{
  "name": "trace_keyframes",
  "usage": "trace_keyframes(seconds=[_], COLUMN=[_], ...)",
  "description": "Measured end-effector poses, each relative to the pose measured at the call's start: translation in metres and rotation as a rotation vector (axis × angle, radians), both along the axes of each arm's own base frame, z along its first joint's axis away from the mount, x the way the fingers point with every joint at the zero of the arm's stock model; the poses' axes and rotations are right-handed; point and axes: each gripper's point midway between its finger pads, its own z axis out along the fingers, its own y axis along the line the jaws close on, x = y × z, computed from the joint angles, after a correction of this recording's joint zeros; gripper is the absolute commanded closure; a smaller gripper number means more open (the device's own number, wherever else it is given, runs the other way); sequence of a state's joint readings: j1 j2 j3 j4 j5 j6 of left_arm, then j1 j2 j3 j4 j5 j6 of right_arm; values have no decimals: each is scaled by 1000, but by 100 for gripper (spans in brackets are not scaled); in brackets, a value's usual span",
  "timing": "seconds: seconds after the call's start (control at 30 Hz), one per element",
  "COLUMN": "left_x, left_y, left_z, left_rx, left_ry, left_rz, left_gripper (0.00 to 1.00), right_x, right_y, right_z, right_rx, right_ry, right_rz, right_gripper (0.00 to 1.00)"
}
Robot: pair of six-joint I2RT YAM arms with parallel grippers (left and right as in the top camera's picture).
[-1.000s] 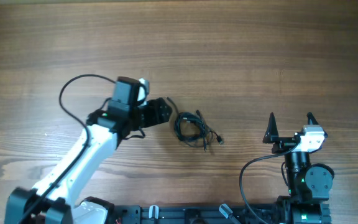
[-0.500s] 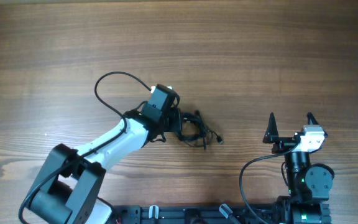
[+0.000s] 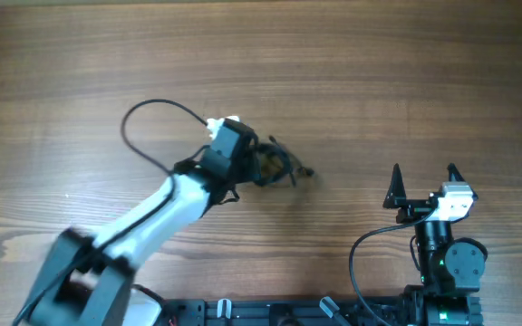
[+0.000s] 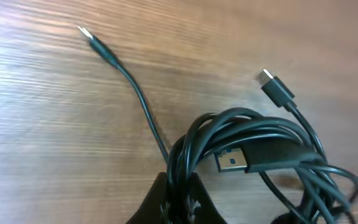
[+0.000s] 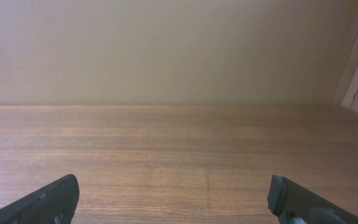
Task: Untangle cables
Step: 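Lower the left gripper and grasp the black cable bundle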
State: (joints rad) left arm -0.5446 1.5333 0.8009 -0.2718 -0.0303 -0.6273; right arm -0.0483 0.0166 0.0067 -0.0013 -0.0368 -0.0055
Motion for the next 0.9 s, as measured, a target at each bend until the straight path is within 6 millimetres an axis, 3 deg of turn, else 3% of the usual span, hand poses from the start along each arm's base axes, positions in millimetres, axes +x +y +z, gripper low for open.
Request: trace_keyframes(seconds=[0.1,0.13,0.2,0.23,0.27,0.37,0.4,0.43,0.5,0.67,0.9], left_x=[-8,-15,-24,-27,-30,-39,-39,-38,-36,-35,-37], left_y=[8,12,13,12,10,7,8,9,11,11,9], left_z=[28,29,23,22,21,17,17,18,18,14,-25], left_rx=[-98,-133,-157,-168,-171,-131,-112,-81,18,138,208], left_ry=[15,59,117,134,145,158,147,128,71,18,96], left_rz=[157,239,324,349,355,302,267,216,56,-155,-241], left_gripper=[96,80,25,7,2,7,26,35,41,46,58], right_x=[0,0,0,0,0,0,0,0,0,0,0], right_y=[0,0,0,0,0,0,0,0,0,0,0], right_z=[0,0,0,0,0,0,0,0,0,0,0], right_rx=[0,0,0,0,0,0,0,0,0,0,0], right_ry=[0,0,0,0,0,0,0,0,0,0,0], right_rz=[0,0,0,0,0,0,0,0,0,0,0], right_gripper=[0,0,0,0,0,0,0,0,0,0,0])
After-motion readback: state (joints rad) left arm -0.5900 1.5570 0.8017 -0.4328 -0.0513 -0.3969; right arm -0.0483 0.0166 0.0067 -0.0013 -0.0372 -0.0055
